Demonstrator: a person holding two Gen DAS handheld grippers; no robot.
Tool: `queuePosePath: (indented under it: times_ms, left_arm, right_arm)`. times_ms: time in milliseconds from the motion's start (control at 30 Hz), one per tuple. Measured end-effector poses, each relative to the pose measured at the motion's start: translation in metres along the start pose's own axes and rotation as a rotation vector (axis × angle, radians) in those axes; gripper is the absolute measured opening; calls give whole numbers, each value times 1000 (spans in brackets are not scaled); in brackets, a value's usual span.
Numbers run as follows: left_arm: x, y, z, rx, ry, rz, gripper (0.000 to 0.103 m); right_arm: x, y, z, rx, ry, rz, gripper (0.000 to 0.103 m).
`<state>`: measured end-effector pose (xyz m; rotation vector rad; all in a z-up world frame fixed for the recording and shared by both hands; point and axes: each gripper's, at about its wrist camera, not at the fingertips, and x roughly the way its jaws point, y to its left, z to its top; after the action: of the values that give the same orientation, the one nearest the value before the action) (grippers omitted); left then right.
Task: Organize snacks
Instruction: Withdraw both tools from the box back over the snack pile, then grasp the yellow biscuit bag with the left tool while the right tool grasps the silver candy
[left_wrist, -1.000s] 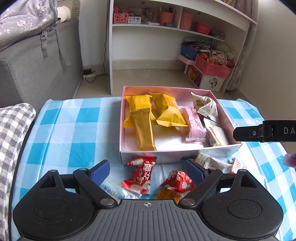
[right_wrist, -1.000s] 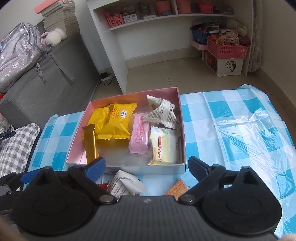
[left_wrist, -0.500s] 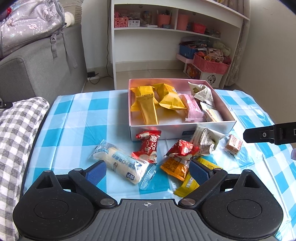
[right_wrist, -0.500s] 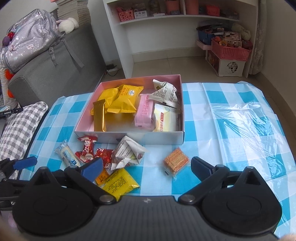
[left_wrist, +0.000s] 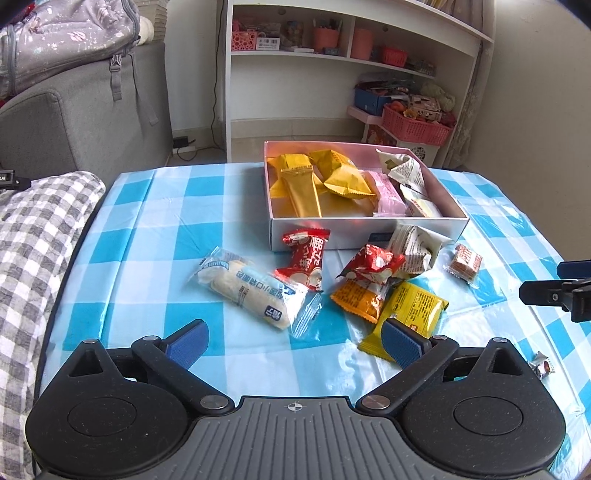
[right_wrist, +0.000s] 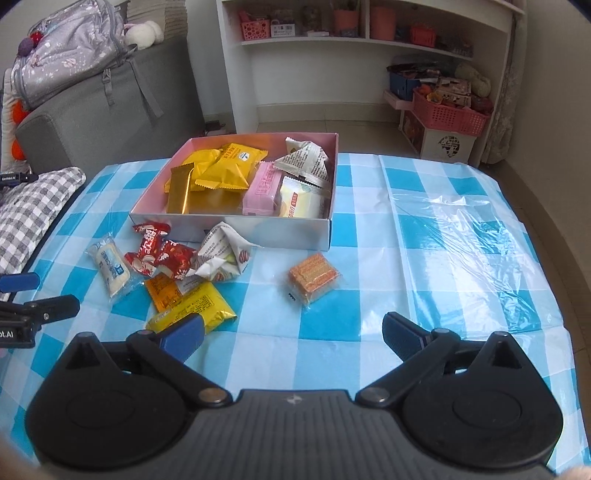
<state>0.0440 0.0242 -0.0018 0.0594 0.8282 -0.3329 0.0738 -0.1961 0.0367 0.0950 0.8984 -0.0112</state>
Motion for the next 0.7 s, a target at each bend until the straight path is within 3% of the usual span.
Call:
queuePosePath:
  times_ms: [700]
  left_arm:
    - [39,-63,-50,193,-14,-115,101]
  right_arm:
    - [4,-36,-83,-138,37,40,103]
